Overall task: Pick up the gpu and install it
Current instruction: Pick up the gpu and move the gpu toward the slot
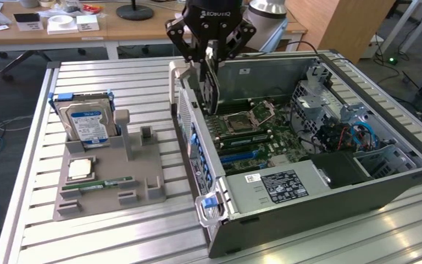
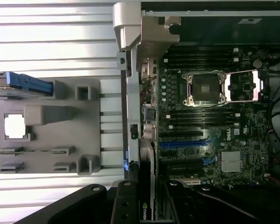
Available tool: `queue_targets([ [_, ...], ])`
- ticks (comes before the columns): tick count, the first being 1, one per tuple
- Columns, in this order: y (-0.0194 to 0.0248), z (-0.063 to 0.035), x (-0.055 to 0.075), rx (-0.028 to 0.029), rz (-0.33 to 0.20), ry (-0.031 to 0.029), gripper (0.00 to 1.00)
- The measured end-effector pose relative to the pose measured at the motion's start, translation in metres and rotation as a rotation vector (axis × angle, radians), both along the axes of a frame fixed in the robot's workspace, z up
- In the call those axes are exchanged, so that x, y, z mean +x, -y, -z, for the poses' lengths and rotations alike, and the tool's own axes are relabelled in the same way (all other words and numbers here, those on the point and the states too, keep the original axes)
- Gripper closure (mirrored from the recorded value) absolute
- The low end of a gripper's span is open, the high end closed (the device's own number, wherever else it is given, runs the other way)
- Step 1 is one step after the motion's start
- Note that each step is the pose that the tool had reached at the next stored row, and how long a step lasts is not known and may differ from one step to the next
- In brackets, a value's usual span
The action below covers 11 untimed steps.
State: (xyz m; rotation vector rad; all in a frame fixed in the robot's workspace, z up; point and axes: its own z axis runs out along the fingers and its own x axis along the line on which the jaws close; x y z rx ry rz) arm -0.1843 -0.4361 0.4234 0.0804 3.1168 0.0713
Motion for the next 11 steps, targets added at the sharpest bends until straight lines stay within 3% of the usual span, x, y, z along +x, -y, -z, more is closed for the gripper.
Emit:
queue_targets([
  [11, -0.0001, 0.0000, 0.027, 0.0000, 0.000, -0.0001, 0.74],
])
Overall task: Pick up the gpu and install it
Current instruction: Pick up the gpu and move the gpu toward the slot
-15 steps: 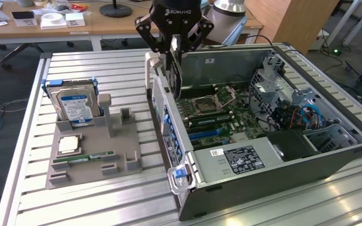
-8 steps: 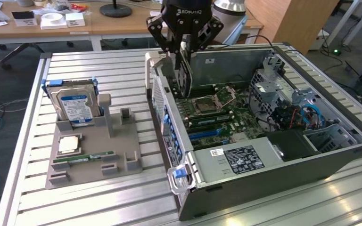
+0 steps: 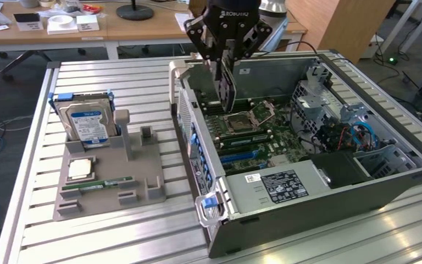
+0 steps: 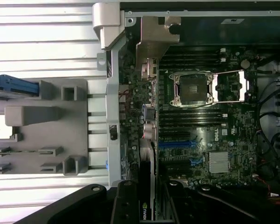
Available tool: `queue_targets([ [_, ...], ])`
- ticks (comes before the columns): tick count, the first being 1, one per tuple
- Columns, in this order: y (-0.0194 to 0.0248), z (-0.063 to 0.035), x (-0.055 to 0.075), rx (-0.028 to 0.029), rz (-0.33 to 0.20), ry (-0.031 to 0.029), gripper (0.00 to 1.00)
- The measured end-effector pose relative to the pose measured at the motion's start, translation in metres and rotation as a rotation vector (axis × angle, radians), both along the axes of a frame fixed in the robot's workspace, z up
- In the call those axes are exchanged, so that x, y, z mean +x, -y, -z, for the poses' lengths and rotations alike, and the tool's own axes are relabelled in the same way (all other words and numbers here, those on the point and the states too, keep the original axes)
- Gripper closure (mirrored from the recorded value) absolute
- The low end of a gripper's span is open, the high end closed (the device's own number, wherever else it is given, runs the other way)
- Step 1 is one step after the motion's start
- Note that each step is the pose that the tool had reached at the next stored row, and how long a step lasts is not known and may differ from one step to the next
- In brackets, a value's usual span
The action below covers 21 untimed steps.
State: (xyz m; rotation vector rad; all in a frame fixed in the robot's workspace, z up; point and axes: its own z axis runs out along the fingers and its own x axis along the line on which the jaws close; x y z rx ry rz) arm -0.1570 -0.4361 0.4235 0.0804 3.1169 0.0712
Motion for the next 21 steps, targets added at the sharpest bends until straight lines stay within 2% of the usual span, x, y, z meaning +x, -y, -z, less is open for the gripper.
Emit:
queue_targets([
  [21, -0.0005, 0.0001, 0.053, 0.0006, 0.000, 0.0001, 0.74],
])
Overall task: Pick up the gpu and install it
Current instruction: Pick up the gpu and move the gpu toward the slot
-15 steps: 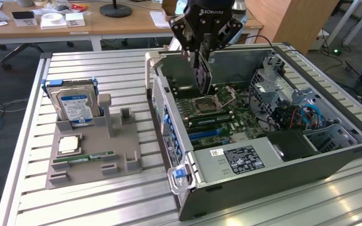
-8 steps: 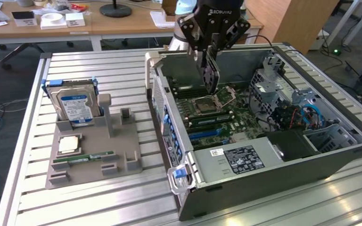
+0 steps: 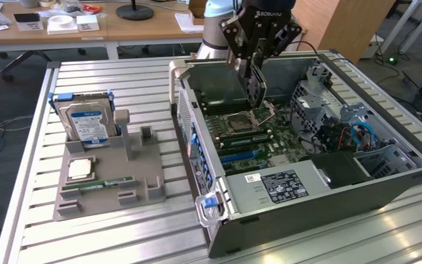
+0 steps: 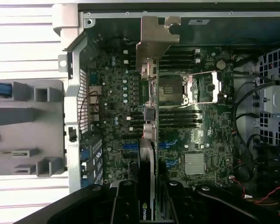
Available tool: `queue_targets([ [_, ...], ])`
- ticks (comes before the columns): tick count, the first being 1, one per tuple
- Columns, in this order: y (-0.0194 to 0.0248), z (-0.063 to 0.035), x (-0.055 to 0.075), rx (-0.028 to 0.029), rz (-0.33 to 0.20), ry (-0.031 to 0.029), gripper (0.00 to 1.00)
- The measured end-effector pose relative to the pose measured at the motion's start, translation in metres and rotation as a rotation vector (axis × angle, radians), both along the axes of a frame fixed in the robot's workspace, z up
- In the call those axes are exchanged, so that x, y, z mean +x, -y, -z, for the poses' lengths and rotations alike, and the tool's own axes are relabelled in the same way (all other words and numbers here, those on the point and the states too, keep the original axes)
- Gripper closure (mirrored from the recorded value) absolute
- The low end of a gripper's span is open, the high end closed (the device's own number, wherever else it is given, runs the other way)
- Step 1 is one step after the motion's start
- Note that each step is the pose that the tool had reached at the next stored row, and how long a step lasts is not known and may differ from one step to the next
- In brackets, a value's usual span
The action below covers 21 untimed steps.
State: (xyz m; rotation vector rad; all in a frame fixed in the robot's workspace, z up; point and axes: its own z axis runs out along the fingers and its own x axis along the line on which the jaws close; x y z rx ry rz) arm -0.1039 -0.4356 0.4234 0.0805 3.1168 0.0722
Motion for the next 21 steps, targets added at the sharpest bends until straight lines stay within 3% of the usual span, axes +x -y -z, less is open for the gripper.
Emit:
queue_targets([
  [4, -0.0001, 0.0000, 0.008, -0.0001, 0.000, 0.0000, 0.74],
  [14, -0.0002, -0.0001, 0.012, -0.0001, 0.000, -0.0001, 0.74],
  [21, -0.0001, 0.0000, 0.024, 0.0000, 0.000, -0.0001, 0.74],
])
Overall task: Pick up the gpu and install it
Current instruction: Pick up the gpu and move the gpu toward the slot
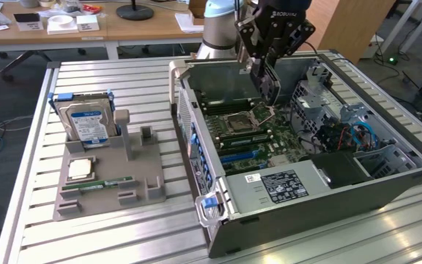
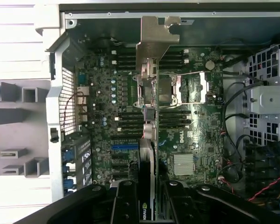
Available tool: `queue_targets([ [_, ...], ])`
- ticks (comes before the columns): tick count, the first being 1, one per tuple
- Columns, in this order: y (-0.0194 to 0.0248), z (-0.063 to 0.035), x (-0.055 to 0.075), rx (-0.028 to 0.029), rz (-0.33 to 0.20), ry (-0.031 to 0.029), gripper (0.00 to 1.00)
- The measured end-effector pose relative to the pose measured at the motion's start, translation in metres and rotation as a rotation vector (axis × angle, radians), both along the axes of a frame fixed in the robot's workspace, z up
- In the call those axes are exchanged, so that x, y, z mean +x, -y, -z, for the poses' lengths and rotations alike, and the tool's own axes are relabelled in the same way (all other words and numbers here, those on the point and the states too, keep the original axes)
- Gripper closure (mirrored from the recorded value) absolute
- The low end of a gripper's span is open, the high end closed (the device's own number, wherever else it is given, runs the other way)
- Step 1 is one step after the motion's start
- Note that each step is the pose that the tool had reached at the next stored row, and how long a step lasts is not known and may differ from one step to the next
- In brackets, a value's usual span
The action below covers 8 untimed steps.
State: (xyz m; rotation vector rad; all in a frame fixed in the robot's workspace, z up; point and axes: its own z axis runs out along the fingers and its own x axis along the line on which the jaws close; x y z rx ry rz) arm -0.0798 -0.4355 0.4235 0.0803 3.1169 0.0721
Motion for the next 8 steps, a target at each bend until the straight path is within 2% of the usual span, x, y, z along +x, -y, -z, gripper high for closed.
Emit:
queue_targets([
  [8, 0.0000, 0.0000, 0.015, -0.0001, 0.000, 0.0000, 0.74],
])
